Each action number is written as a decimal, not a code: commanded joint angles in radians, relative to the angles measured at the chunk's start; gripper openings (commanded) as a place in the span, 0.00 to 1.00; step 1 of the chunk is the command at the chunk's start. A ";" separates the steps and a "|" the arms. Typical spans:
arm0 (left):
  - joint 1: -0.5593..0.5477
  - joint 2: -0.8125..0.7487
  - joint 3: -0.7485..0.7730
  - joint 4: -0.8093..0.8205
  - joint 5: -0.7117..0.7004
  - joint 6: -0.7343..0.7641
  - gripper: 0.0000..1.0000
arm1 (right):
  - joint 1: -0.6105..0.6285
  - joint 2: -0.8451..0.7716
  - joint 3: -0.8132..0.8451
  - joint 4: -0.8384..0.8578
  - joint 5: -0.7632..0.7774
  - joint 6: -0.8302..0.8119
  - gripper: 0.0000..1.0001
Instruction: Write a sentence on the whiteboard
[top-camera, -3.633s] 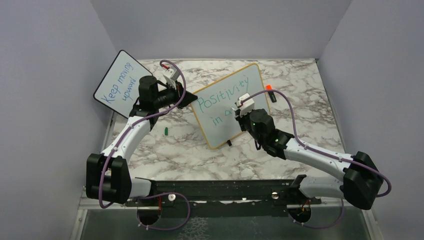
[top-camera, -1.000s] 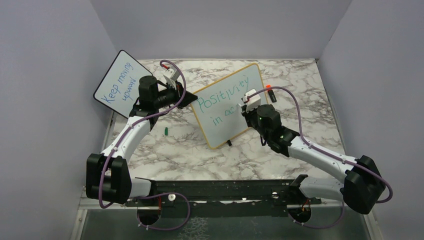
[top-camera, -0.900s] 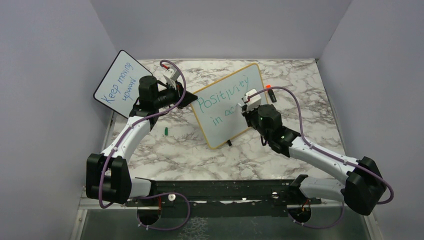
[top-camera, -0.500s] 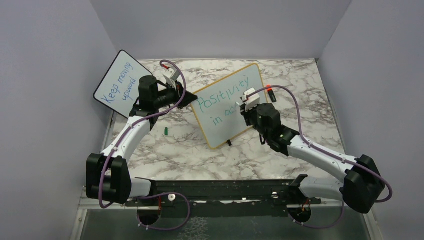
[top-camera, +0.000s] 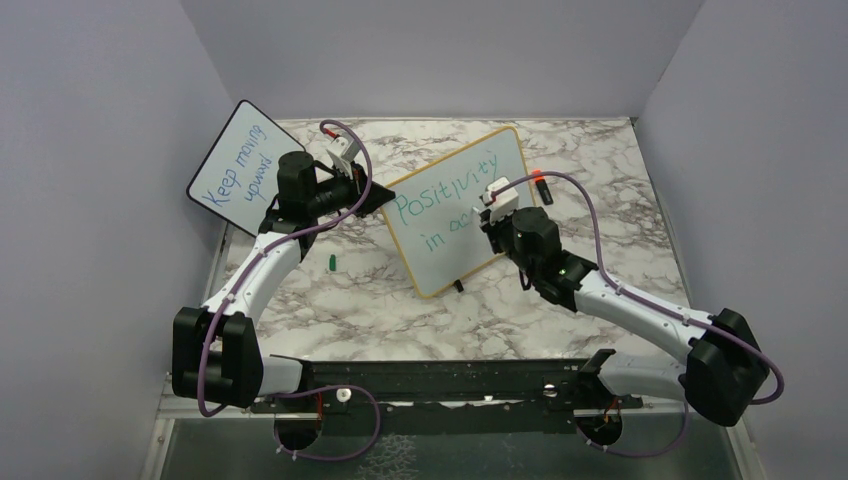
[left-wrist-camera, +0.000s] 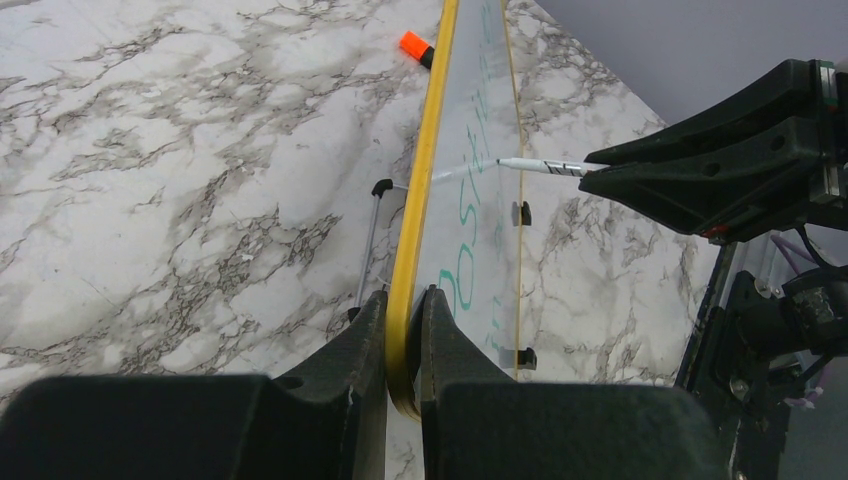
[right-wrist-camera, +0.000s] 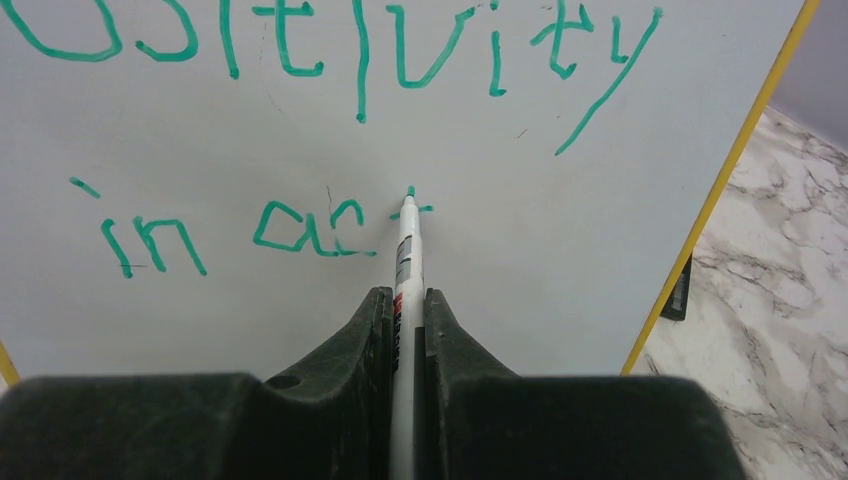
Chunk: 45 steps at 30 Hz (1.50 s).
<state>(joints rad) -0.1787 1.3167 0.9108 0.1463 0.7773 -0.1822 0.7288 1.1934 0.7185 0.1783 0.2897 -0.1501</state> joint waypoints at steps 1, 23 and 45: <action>-0.013 0.044 -0.021 -0.123 -0.072 0.083 0.00 | -0.005 -0.025 -0.026 -0.051 -0.041 0.000 0.00; -0.013 0.040 -0.021 -0.124 -0.073 0.083 0.00 | -0.006 -0.020 -0.042 -0.040 0.066 0.022 0.01; -0.013 0.039 -0.021 -0.123 -0.070 0.084 0.00 | -0.033 -0.019 0.015 0.068 0.030 0.020 0.00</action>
<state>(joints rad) -0.1791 1.3167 0.9108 0.1463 0.7776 -0.1822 0.7074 1.1564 0.7002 0.1898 0.3275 -0.1318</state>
